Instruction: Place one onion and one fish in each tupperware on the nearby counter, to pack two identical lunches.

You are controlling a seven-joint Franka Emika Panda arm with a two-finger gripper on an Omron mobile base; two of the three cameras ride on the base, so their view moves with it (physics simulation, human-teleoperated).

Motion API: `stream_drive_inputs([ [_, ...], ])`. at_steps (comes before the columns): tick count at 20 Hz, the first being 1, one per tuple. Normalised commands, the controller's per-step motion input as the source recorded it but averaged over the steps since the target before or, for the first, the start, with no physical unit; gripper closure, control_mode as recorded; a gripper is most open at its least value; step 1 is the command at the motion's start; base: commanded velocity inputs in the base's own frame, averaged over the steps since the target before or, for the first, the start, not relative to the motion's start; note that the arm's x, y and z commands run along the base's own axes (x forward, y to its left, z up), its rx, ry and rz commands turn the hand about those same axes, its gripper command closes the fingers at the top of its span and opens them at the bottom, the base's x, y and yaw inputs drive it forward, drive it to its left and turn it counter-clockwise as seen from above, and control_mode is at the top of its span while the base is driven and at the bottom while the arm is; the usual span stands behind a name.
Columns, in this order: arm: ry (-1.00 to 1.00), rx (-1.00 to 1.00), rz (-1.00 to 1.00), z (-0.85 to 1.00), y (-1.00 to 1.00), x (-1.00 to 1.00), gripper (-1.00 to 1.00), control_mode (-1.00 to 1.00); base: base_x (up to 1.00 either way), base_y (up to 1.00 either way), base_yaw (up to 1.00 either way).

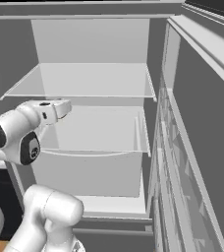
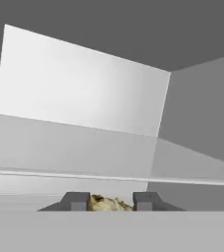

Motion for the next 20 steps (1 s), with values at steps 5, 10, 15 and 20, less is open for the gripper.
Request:
stream_drive_inputs([
  [5, 0.62, 0.0, 0.0, 0.33, -0.26, -0.6, 1.0, -1.0, 0.0, 0.0, 0.0],
  [10, 0.4, 0.0, -0.01, -0.05, -0.02, -0.43, 1.0, -1.0, 0.0, 0.0, 0.0],
  [15, 0.08, 0.0, -0.03, -0.19, 0.03, -0.28, 1.0, -1.0, 0.0, 0.0, 0.0],
  [20, -0.06, 0.11, -0.01, -0.75, 0.0, -0.28, 1.0, -1.0, 0.0, 0.0, 0.0],
])
